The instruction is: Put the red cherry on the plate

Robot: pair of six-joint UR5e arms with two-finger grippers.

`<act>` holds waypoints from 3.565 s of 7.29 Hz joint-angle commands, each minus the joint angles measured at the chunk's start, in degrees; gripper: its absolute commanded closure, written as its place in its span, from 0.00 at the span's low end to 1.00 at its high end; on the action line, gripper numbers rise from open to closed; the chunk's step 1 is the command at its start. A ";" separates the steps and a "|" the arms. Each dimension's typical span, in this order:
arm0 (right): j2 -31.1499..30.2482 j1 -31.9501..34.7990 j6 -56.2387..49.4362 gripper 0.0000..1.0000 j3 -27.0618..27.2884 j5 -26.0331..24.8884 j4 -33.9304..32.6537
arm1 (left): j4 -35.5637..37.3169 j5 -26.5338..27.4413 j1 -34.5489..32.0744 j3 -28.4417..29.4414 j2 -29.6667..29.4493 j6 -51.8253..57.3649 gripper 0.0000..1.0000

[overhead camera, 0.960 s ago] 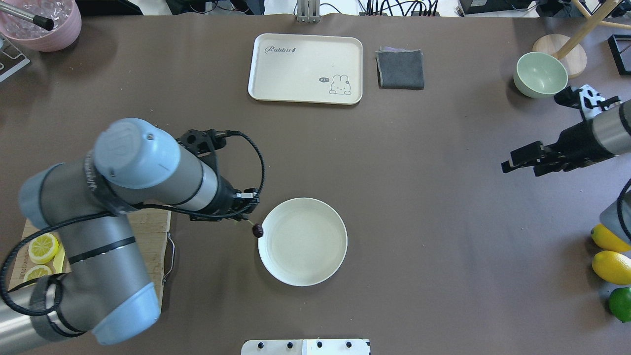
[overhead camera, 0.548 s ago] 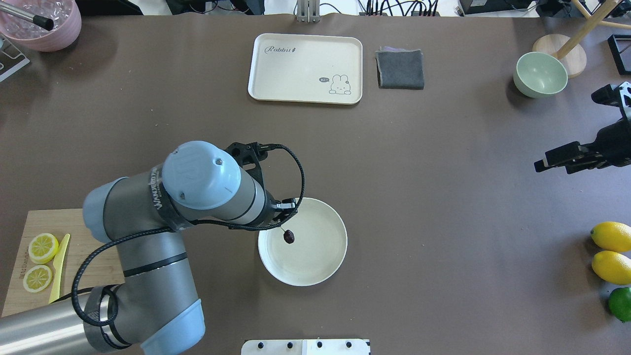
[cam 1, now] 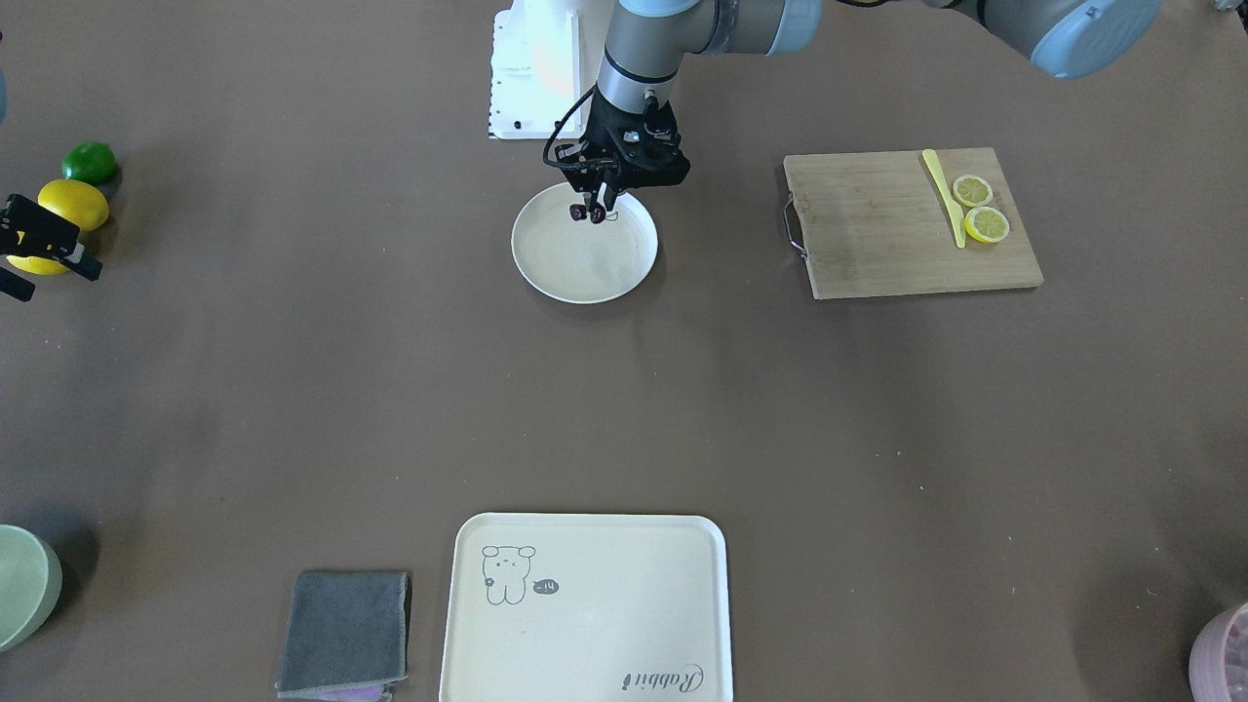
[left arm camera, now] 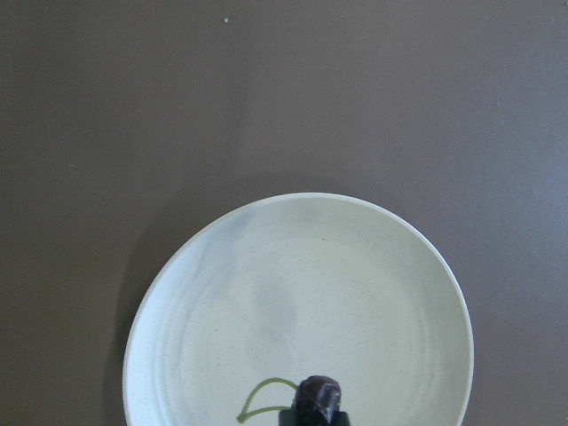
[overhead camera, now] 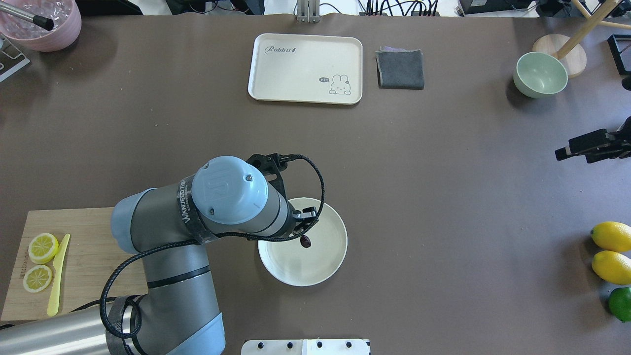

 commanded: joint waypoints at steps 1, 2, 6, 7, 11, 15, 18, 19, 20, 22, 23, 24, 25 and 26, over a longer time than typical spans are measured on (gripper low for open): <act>-0.18 0.41 -0.38 0.00 0.22 0.30 0.01 | 0.38 1.33 -2.48 -3.28 3.54 -0.25 0.03; -0.01 0.94 -0.38 0.00 0.22 0.21 0.01 | 1.16 0.90 -6.06 -5.22 5.13 0.89 0.03; 0.34 9.09 -13.33 0.00 -0.31 -0.66 -6.79 | 3.54 -7.16 -22.75 -14.02 23.03 35.61 0.03; 1.04 12.25 -22.26 0.00 -0.39 -0.75 -13.38 | 3.46 -10.32 -28.89 -14.47 27.43 46.93 0.03; 2.72 21.23 -42.19 0.00 0.31 -3.55 -31.70 | 3.19 -24.64 -52.62 -8.44 38.19 84.76 0.03; 2.37 23.09 -45.81 0.00 0.40 -3.57 -35.49 | 3.54 -31.98 -58.48 0.98 42.50 88.36 0.02; 0.45 23.71 -45.99 0.00 0.49 -3.22 -35.77 | 3.46 -31.98 -69.11 1.97 43.03 88.70 0.02; 0.26 23.10 -45.99 0.00 0.40 -3.56 -35.77 | 3.54 -32.06 -68.68 1.79 43.12 88.79 0.02; 0.34 22.92 -45.99 0.00 0.40 -3.57 -35.77 | 3.46 -32.24 -68.59 1.27 43.38 88.88 0.03; 0.08 22.91 -45.03 0.00 0.22 -3.48 -36.29 | 3.54 -32.24 -68.42 1.43 43.73 89.05 0.02; 0.00 22.91 -44.94 0.00 0.31 -3.48 -37.16 | 3.46 -32.07 -68.41 1.52 44.43 89.05 0.02; -0.70 22.91 -45.02 0.00 0.31 -3.65 -37.26 | 3.46 -32.07 -68.50 1.35 44.70 89.05 0.02; -1.06 23.00 -45.03 0.00 0.92 -3.65 -37.17 | 3.46 -32.15 -68.50 1.26 45.22 89.05 0.02; -1.15 23.09 -45.11 0.00 1.97 -3.92 -37.17 | 3.54 -32.24 -68.50 1.26 45.31 89.05 0.02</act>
